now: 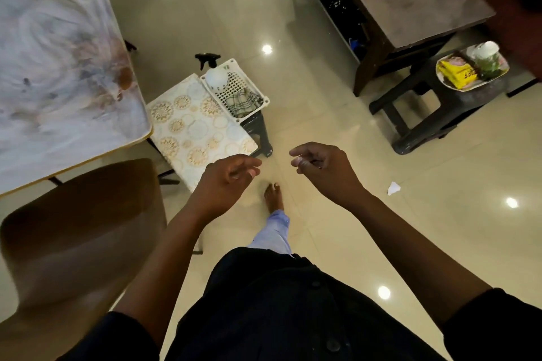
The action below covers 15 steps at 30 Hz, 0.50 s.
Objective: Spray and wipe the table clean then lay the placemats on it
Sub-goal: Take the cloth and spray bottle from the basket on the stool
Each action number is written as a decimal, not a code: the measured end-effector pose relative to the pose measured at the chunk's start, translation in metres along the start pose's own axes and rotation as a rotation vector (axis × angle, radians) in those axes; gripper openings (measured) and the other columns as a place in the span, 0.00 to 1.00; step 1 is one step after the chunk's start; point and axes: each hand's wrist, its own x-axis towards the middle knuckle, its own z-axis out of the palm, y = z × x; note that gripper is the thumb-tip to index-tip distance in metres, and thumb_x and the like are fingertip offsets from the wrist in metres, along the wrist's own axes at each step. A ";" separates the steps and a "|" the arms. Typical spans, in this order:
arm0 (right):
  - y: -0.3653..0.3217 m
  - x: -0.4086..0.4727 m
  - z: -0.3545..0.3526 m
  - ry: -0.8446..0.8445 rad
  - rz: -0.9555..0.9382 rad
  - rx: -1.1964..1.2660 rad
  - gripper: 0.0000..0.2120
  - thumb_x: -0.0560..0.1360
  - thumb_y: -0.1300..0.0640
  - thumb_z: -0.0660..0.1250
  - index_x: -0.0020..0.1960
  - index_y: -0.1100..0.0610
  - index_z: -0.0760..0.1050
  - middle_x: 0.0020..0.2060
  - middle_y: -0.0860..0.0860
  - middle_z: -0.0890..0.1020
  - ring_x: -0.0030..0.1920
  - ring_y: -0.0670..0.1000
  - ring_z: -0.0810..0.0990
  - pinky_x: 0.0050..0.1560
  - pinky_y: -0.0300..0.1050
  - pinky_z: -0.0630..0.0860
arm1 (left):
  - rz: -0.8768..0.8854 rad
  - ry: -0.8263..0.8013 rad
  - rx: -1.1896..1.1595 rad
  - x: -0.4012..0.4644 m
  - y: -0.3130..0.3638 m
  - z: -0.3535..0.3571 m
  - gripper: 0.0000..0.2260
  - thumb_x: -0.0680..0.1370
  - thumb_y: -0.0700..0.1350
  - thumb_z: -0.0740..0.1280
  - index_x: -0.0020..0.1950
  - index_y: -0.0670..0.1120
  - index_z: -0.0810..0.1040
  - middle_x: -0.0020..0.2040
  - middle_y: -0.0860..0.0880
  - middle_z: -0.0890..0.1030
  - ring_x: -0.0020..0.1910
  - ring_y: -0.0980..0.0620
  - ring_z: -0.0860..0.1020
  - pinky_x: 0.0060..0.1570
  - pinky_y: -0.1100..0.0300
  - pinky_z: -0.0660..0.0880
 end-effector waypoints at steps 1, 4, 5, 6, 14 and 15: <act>0.002 0.017 -0.010 -0.005 0.008 -0.007 0.12 0.74 0.49 0.66 0.53 0.49 0.84 0.43 0.45 0.87 0.45 0.47 0.85 0.53 0.56 0.81 | 0.001 0.002 -0.007 0.020 0.005 0.002 0.10 0.84 0.42 0.69 0.61 0.53 0.85 0.52 0.57 0.88 0.53 0.62 0.85 0.59 0.58 0.80; 0.009 0.065 -0.038 -0.039 0.028 -0.051 0.10 0.76 0.50 0.68 0.53 0.50 0.85 0.42 0.45 0.86 0.44 0.47 0.85 0.52 0.55 0.81 | -0.008 0.007 0.001 0.077 0.022 0.007 0.09 0.83 0.44 0.70 0.59 0.55 0.86 0.52 0.59 0.88 0.53 0.62 0.85 0.55 0.58 0.80; 0.013 0.081 -0.048 -0.053 0.032 -0.077 0.08 0.77 0.51 0.69 0.53 0.51 0.85 0.42 0.44 0.86 0.44 0.46 0.85 0.51 0.55 0.81 | -0.013 0.006 0.004 0.096 0.029 0.007 0.08 0.83 0.44 0.71 0.58 0.56 0.86 0.52 0.60 0.88 0.53 0.63 0.85 0.53 0.60 0.79; 0.016 0.098 -0.058 -0.063 0.039 -0.105 0.07 0.78 0.52 0.70 0.53 0.51 0.85 0.42 0.44 0.86 0.44 0.46 0.85 0.51 0.55 0.81 | -0.017 0.004 0.002 0.115 0.037 0.008 0.09 0.83 0.44 0.71 0.56 0.57 0.86 0.52 0.61 0.88 0.52 0.64 0.84 0.50 0.62 0.78; 0.021 0.230 -0.123 -0.058 0.114 -0.097 0.07 0.79 0.52 0.69 0.53 0.51 0.85 0.42 0.44 0.86 0.44 0.47 0.84 0.52 0.54 0.81 | -0.031 -0.019 0.012 0.254 0.087 0.008 0.09 0.82 0.41 0.70 0.57 0.53 0.87 0.51 0.59 0.88 0.51 0.68 0.83 0.48 0.76 0.73; 0.020 0.247 -0.130 -0.053 0.123 -0.068 0.08 0.77 0.51 0.69 0.52 0.51 0.85 0.42 0.44 0.86 0.44 0.48 0.85 0.52 0.54 0.82 | -0.030 -0.015 -0.001 0.269 0.095 0.007 0.10 0.83 0.40 0.70 0.57 0.53 0.87 0.50 0.61 0.88 0.51 0.68 0.83 0.48 0.75 0.74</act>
